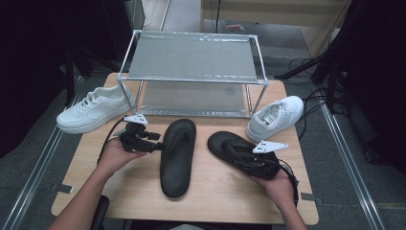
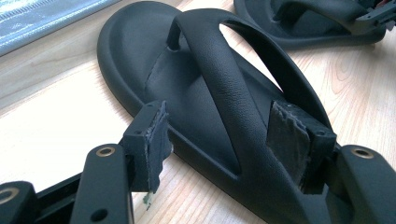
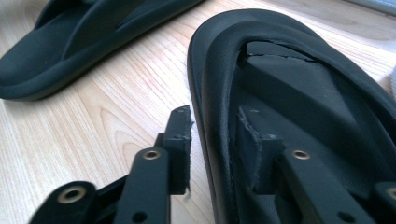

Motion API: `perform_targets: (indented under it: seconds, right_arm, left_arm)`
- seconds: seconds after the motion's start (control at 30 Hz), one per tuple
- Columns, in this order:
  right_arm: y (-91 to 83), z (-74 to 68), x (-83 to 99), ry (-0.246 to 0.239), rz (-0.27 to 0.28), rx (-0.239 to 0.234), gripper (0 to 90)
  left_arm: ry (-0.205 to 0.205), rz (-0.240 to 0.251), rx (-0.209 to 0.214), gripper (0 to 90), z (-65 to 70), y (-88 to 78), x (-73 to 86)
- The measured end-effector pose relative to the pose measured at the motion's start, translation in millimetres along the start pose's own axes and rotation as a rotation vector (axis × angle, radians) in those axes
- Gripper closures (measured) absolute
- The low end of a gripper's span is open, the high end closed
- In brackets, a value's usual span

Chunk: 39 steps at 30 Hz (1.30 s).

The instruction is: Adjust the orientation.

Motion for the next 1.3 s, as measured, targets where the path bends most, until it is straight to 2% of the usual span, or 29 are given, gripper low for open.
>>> perform_targets:
  seconds: [0.1,0.23,0.3,0.43,0.5,0.6,0.8,0.9,1.13,1.3]
  right_arm:
    - [3.7,-1.0,0.4,-0.004,-0.012,-0.005,74.4]
    - [5.9,0.5,-0.8,0.024,-0.016,0.01,79.7]
    - [6.3,0.4,-1.6,0.022,-0.012,0.014,81.0]
    - [7.8,-1.4,-5.7,0.014,-0.005,0.028,82.1]
    - [9.5,-3.0,-11.7,0.048,0.004,0.05,82.1]
    - [11.2,-4.7,-15.4,0.04,-0.001,0.074,82.1]
    - [17.1,-12.9,-27.3,0.061,0.006,0.099,82.0]
    - [23.0,-14.8,-33.2,0.057,0.01,0.11,82.0]
    - [44.1,-15.4,-41.5,0.086,-0.008,0.132,81.8]
    - [55.6,-14.6,-43.3,0.088,-0.027,0.145,81.8]
  left_arm:
    - [0.006,-0.003,-0.006,38.8,-0.3,0.4,0.3]
    - [0.006,-0.003,-0.008,38.7,-0.3,0.6,0.4]
    - [0.006,-0.005,-0.005,38.7,0.0,0.8,0.5]
    - [0.009,-0.005,-0.004,38.7,0.3,0.6,0.5]
    - [0.009,-0.004,-0.005,38.7,0.2,0.5,0.5]
    - [0.01,-0.004,-0.008,38.7,0.1,0.0,0.2]
    - [0.021,-0.002,-0.011,38.7,1.6,-0.4,-0.3]
    - [0.026,-0.002,-0.01,38.7,3.6,-0.6,-0.4]
    - [0.056,-0.014,-0.016,38.1,8.0,-4.3,0.3]
    - [0.055,-0.01,-0.023,37.9,9.9,-7.4,3.9]
Point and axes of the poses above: each handheld gripper's, and its own axes: y roughly forward along the jaws, x roughly out of its underside, z roughly to its right, the point moved 6 cm from there along y, roughly forward along the jaws, and after that the axes turned 8 degrees about z, right-handed, at the moved point
